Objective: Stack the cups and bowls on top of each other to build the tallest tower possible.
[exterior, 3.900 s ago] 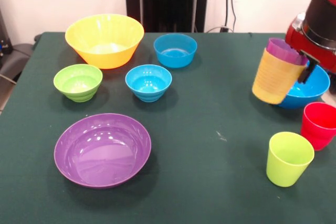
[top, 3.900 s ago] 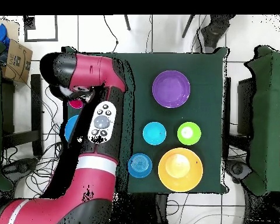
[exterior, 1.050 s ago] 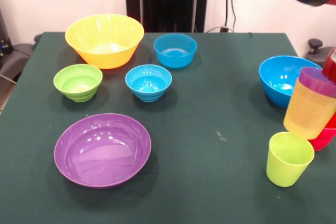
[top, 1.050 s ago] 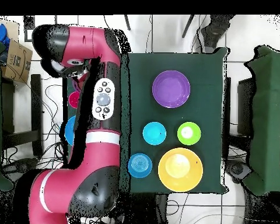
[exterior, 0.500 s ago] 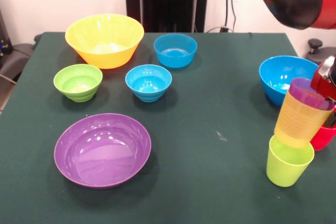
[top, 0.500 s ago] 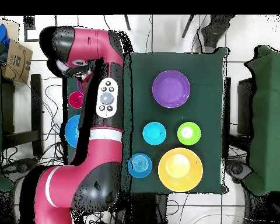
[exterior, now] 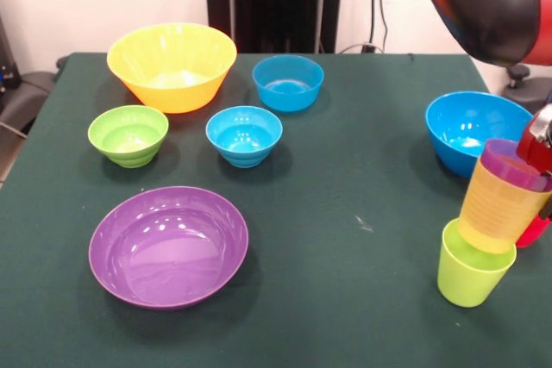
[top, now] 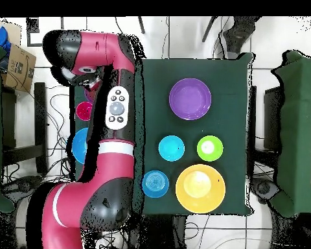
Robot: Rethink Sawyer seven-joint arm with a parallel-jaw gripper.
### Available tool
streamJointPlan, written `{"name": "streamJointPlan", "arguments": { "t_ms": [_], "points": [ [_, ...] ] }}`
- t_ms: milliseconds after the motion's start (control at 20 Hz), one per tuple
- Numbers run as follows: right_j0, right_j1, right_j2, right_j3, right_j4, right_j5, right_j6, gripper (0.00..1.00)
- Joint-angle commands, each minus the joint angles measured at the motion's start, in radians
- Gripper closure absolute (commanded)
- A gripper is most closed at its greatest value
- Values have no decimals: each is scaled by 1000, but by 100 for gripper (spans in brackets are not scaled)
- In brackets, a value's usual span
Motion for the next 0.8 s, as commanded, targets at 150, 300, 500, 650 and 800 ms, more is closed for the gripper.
{"name": "streamJointPlan", "arguments": {
  "t_ms": [150,300,500,650,800],
  "points": [
    [-26,46,-42,-63,70,50,224,100],
    [-24,55,-60,-63,91,41,224,100],
    [-27,69,-89,-67,118,29,217,100],
    [-27,75,-101,-61,128,14,205,100],
    [-25,70,-109,-44,129,3,188,100]
  ]
}}
